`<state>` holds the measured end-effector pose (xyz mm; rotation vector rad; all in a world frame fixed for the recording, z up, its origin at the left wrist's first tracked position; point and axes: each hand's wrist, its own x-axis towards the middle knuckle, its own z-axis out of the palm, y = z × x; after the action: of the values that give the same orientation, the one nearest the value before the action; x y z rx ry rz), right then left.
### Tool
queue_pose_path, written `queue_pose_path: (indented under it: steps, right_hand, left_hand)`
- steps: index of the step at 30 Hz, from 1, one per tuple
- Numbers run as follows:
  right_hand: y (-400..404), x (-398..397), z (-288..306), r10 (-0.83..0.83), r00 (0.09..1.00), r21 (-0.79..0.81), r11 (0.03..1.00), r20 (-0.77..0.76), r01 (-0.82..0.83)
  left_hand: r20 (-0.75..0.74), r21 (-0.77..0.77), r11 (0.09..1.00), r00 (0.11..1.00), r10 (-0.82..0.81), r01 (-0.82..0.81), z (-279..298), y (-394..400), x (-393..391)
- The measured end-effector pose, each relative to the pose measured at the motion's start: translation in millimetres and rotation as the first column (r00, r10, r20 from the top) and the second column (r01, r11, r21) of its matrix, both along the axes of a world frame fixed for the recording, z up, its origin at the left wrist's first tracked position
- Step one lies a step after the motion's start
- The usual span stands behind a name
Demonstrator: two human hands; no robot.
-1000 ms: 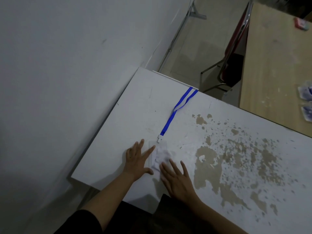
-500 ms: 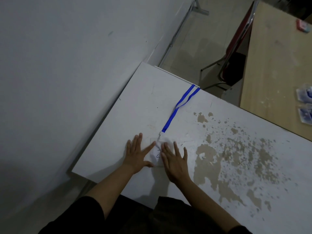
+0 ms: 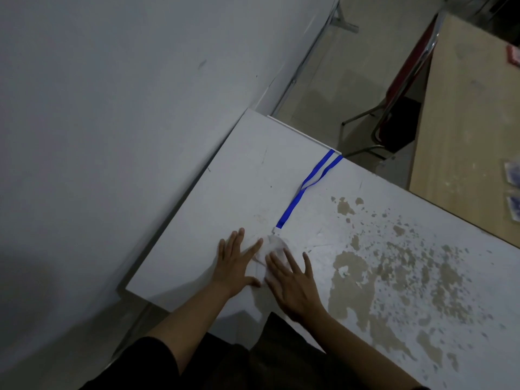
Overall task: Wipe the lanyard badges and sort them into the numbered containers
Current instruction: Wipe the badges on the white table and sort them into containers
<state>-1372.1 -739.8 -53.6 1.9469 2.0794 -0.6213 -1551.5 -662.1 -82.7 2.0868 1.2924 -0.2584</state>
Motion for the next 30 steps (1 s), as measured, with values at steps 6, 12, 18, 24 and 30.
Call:
queue_pose_path:
  steps: [6,12,18,24,30]
  right_hand:
    - [6.4,-13.2,0.6,-0.043,0.999,-0.028,0.999,0.017,0.044]
    - [-16.1,13.0,4.7,-0.055,0.996,-0.027,0.998,0.076,0.057]
    - [-43.2,-5.6,5.8,0.063,0.998,-0.036,0.997,0.023,-0.062]
    - [-10.1,-0.7,1.5,-0.104,0.993,-0.018,0.994,0.057,0.105]
    - [-29.3,14.6,6.2,0.016,0.998,-0.015,1.0,0.06,-0.016]
  left_hand:
    - [-0.012,0.004,1.0,1.0,-0.009,0.009,2.0,0.1,0.4]
    - [-0.02,-0.007,1.0,1.0,-0.012,0.011,2.1,0.7,1.9]
    - [-0.061,-0.021,0.999,0.997,-0.039,0.038,1.3,3.1,2.6]
    - [-0.074,-0.02,0.999,0.996,-0.04,0.038,1.9,3.2,3.9]
    - [-0.084,-0.025,0.998,0.995,-0.052,0.05,1.7,3.8,3.3]
